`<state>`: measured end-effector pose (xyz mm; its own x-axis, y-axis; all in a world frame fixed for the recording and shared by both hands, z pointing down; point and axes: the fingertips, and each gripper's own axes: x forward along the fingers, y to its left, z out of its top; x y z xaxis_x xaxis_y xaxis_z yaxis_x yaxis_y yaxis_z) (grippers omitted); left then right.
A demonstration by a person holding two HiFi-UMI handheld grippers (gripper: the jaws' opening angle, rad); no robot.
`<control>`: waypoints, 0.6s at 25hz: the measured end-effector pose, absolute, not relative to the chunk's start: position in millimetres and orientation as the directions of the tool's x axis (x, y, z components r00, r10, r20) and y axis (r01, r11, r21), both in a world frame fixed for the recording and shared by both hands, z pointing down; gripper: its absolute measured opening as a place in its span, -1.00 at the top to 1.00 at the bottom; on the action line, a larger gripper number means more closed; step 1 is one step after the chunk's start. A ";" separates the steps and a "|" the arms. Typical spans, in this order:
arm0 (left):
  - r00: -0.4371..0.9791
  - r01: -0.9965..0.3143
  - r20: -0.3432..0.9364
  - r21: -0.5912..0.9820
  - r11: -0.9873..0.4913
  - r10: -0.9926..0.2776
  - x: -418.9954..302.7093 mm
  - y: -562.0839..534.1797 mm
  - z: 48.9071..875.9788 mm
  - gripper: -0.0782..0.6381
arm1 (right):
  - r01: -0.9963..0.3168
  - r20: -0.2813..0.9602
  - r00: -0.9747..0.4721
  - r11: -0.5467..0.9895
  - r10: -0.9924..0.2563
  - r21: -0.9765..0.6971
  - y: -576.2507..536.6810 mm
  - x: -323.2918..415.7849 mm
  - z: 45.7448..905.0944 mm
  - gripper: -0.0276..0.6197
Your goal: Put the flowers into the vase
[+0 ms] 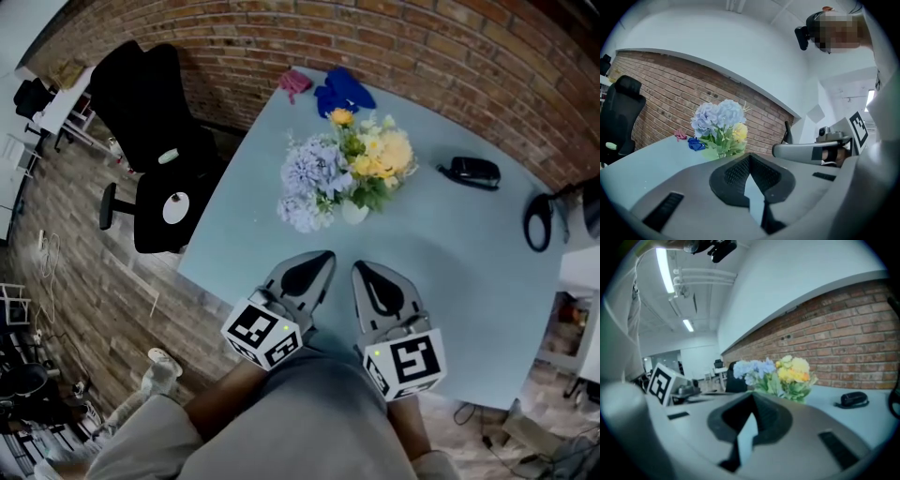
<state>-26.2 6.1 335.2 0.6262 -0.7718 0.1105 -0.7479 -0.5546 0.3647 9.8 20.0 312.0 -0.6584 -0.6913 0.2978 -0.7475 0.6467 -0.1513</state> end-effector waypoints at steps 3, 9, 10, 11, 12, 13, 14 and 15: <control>0.623 -0.748 0.101 0.367 -0.553 -0.776 -26.6 10.3 325.1 0.73 | -0.751 0.284 -0.655 0.645 -0.701 -0.141 21.2 13.0 305.1 0.84; 0.606 -0.763 0.084 0.344 -0.548 -0.791 -27.9 10.6 307.4 0.72 | -0.773 0.297 -0.630 0.616 -0.718 -0.150 27.6 26.0 305.0 0.84; 0.605 -0.763 0.083 0.344 -0.547 -0.792 -28.3 11.4 305.9 0.73 | -0.775 0.299 -0.628 0.614 -0.719 -0.150 28.9 27.1 305.4 0.84; 0.605 -0.763 0.085 0.345 -0.547 -0.792 -28.6 12.2 304.8 0.73 | -0.776 0.298 -0.626 0.612 -0.720 -0.151 29.7 27.7 305.5 0.84; 0.606 -0.763 0.087 0.345 -0.547 -0.791 -28.8 13.0 303.7 0.73 | -0.777 0.297 -0.626 0.611 -0.722 -0.152 30.2 28.0 305.2 0.85; 0.608 -0.762 0.089 0.347 -0.547 -0.789 -28.7 13.9 302.7 0.73 | -0.777 0.294 -0.626 0.610 -0.722 -0.154 30.4 27.9 304.4 0.84; 0.609 -0.761 0.092 0.350 -0.547 -0.788 -28.7 14.7 301.9 0.73 | -0.777 0.292 -0.626 0.611 -0.723 -0.155 30.5 27.8 303.2 0.84; 0.610 -0.759 0.094 0.353 -0.547 -0.787 -28.7 15.4 301.0 0.73 | -0.776 0.288 -0.627 0.611 -0.724 -0.154 30.5 27.6 301.7 0.85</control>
<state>-28.7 15.4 301.0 0.6101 -0.7868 0.0937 -0.7593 -0.5467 0.3531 27.6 30.5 301.7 -0.6269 -0.7238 0.2884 -0.7764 0.6110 -0.1544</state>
